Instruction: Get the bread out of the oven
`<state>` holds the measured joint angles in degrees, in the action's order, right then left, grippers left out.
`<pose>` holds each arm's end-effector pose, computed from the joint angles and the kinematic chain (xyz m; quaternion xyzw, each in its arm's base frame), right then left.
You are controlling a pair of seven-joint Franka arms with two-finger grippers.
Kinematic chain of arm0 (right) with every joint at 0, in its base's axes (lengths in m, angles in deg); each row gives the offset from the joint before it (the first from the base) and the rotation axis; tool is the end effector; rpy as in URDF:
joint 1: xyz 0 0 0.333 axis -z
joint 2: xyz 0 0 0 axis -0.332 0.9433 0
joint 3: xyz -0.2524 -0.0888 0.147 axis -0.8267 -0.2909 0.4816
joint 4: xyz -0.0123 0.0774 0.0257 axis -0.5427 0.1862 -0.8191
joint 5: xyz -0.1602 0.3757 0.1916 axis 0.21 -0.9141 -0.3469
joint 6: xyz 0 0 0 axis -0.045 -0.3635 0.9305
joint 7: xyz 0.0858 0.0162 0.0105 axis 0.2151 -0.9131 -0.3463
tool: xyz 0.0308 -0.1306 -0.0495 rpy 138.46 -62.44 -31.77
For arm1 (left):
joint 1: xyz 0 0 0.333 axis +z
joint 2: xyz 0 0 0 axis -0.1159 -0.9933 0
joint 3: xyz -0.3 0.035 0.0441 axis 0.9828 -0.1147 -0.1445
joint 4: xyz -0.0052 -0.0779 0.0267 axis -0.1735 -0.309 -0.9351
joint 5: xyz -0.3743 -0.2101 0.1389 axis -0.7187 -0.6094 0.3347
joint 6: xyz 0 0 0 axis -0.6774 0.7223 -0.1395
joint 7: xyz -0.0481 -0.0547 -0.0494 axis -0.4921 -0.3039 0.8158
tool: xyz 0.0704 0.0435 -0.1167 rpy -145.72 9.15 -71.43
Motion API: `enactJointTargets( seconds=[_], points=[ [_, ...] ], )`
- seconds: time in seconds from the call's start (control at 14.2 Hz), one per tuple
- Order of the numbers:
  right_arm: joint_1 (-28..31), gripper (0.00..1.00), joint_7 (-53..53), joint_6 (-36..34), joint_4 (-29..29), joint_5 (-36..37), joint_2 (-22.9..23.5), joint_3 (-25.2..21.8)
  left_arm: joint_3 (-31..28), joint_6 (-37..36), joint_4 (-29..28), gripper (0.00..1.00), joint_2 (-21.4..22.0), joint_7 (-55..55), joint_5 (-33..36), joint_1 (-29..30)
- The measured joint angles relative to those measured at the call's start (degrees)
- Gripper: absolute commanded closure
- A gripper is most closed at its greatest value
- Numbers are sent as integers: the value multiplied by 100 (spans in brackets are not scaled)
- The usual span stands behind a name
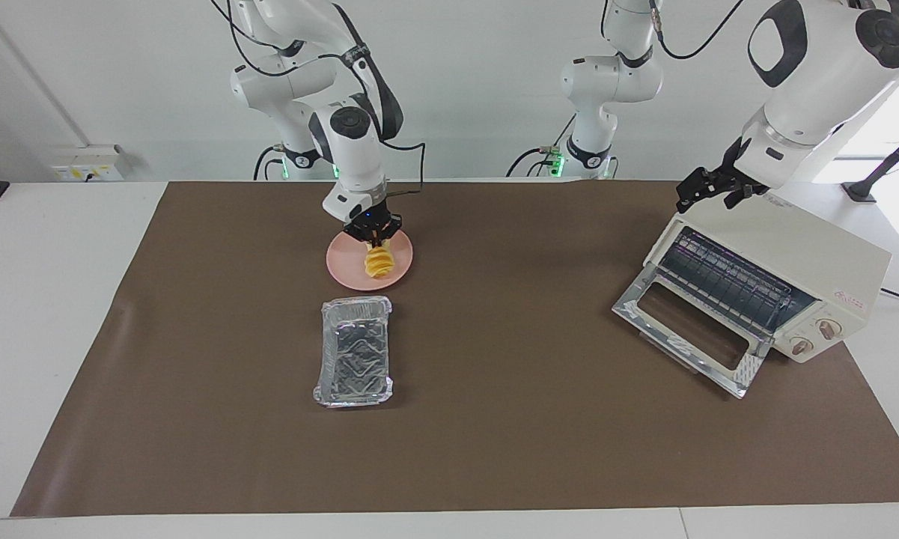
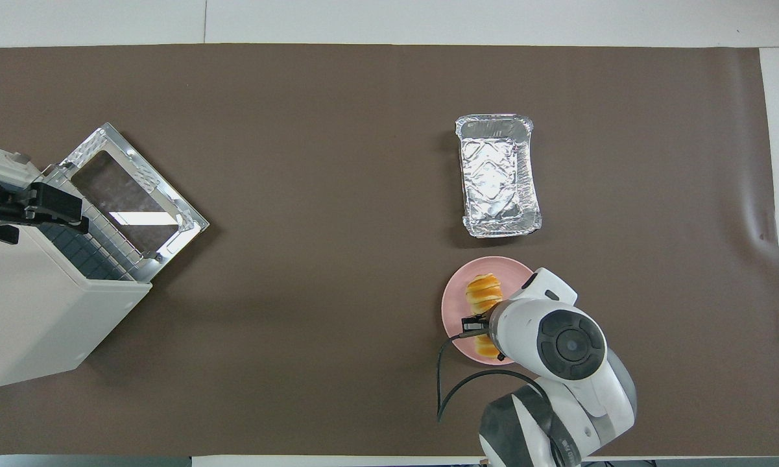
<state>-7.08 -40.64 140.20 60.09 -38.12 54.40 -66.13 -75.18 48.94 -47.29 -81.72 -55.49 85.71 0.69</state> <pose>0.4271 0.2414 0.2246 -0.9989 -0.0450 -0.0087 0.0118 0.5938 -0.0251 0.5334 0.9960 0.0249 -0.0835 0.0204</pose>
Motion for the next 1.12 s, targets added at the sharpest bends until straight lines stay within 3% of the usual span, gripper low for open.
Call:
enactJointTargets(
  seconds=[0.42, 0.84, 1.12],
  points=[
    [1, 0, 5, -342, -350, -2, 3, -10, 0, 0, 0, 0, 0, 0, 0, 0],
    [381, 0, -187, -2144, -1784, -2, -21, -68, 0, 0, 0, 0, 0, 0, 0, 0],
    [1269, 0, -1557, -3064, -2733, -1, -171, -111, 0, 0, 0, 0, 0, 0, 0, 0]
  ],
)
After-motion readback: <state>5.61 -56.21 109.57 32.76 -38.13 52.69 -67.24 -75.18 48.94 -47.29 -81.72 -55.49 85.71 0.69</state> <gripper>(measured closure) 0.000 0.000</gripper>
